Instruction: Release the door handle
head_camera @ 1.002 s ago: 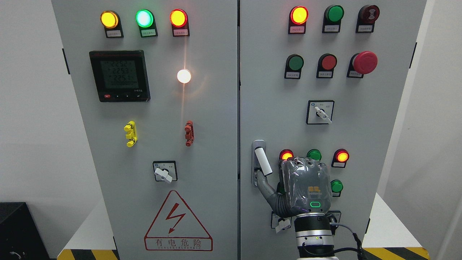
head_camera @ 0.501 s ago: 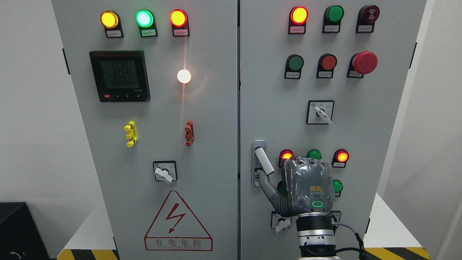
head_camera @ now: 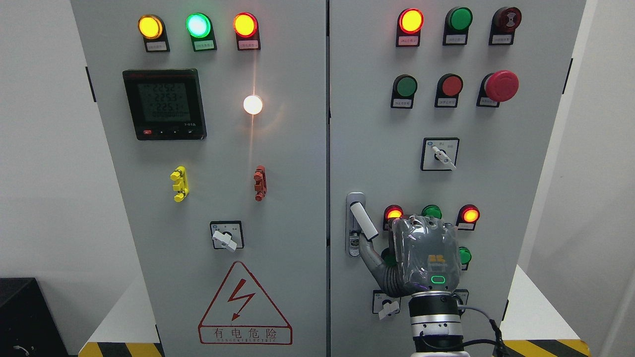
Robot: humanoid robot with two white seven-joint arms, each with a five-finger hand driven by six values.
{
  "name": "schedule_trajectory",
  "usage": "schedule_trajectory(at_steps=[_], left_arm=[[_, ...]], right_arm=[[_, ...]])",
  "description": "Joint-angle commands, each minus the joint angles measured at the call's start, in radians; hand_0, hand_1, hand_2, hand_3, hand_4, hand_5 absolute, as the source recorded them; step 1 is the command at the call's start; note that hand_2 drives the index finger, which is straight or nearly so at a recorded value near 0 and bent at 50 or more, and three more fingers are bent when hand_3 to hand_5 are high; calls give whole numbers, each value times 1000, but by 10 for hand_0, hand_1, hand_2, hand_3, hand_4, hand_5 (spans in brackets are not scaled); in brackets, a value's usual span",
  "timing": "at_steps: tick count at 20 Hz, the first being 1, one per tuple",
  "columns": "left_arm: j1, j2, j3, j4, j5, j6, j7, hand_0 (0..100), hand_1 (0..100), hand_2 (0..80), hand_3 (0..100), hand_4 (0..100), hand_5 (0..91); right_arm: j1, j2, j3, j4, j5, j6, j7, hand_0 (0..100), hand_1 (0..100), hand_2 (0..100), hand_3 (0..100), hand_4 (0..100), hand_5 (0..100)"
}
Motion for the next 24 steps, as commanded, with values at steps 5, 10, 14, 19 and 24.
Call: schedule_trajectory(at_steps=[5,10,14,19,24], left_arm=[[-26,0,0,29,0,0,0,120,556,0,0,0,0],[-26,0,0,29,0,0,0,120,556,0,0,0,0],[-26,0,0,29,0,0,0,120,556,0,0,0,0],[-26,0,0,29,1,0,0,120,556,0,0,0,0],[-26,0,0,29,0,0,0,120,556,0,0,0,0]], right_arm=[[0,0,-10,-10,0,0,-6,439,378,947,1000,1000,1000],[0,0,-16,-15,-1,-1,-5,448,373,946,1000,1000,1000],[0,0,-16,-15,-1,-1,-6,453,369,946,1000,1000,1000],[0,0,-16,-13,-1,-1,-5,456,368,945,1000,1000,1000],[0,0,-26,-15,-1,-1,-6,458,368,946,1000,1000,1000]])
